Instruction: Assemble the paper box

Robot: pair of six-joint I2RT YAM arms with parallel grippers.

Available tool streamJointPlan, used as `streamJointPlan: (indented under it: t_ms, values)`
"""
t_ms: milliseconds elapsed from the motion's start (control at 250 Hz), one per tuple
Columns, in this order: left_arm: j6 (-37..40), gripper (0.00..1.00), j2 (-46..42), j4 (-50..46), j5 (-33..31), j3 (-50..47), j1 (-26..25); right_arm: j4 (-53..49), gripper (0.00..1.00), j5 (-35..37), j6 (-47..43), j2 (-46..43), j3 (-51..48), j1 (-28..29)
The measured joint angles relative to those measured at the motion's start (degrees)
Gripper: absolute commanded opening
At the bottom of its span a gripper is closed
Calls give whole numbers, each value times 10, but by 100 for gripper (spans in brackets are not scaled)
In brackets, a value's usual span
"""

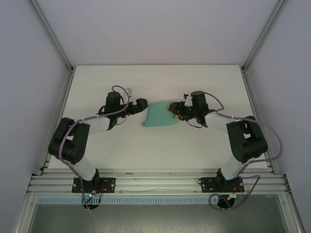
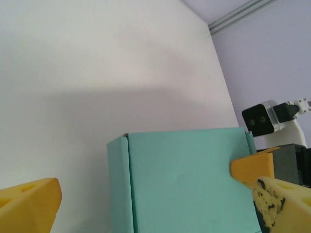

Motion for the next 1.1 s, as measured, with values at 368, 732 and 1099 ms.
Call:
streamJointPlan:
  t_ms: [368,732,1099]
  values:
    - [240,100,-210,-110,-169,5,-116,-151,35,64,35,-94,35,-3]
    - [598,100,-296,-226,-162,7,-252,-289,34,9,100,-95,70,-48]
    - [773,100,-219,-312,-253,26,-291,-314,34,-116,192,-52,73,-59]
